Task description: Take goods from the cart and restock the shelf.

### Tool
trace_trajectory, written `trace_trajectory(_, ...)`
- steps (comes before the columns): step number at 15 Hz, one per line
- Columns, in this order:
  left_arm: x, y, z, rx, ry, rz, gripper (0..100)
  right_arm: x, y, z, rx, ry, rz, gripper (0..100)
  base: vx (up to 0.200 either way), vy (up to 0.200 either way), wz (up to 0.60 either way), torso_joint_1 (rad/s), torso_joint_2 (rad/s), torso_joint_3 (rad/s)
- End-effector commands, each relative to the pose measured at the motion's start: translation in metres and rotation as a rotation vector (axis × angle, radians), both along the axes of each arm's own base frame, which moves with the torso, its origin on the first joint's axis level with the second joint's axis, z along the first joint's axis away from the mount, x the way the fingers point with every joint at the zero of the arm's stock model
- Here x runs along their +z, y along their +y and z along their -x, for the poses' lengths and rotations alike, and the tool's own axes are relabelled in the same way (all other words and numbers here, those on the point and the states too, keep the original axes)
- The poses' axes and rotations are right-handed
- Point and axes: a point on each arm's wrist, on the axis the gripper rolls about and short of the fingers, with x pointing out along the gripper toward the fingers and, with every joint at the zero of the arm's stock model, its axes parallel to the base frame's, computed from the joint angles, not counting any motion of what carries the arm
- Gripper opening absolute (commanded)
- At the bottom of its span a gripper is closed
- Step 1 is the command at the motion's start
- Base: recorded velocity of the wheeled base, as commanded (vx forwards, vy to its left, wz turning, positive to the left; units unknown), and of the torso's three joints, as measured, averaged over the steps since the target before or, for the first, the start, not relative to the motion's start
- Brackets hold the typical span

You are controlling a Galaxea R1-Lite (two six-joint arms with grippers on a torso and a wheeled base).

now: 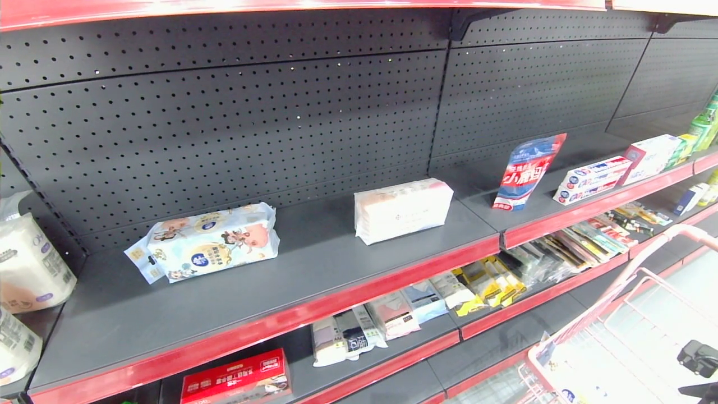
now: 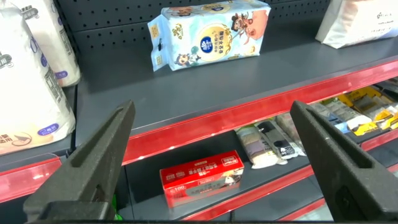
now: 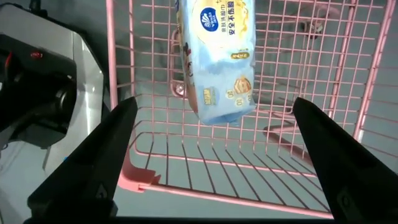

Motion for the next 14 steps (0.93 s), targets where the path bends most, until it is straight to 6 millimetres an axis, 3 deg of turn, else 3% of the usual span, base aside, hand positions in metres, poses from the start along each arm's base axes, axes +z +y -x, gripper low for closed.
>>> trace_trajectory(1, 0.0000, 0.0000, -0.0001, 0.002, 0.001, 0.000, 100, -0.0006, -0.0010, -0.0013, 0.001, -0.001, 0.002, 100, 0.000, 0.000, 0.00, 0.000, 0.00, 0.000)
trace_trajectory(9, 0.0000, 0.0000, -0.0001, -0.001, 0.001, 0.000, 100, -0.0026, -0.0041, -0.0050, 0.022, -0.007, 0.016, 100, 0.000, 0.000, 0.00, 0.000, 0.00, 0.000)
trace_trajectory(14, 0.0000, 0.0000, -0.0001, 0.000, 0.001, 0.000, 100, -0.0026, -0.0041, -0.0050, 0.024, -0.008, 0.017, 100, 0.000, 0.000, 0.00, -0.112, 0.24, 0.128)
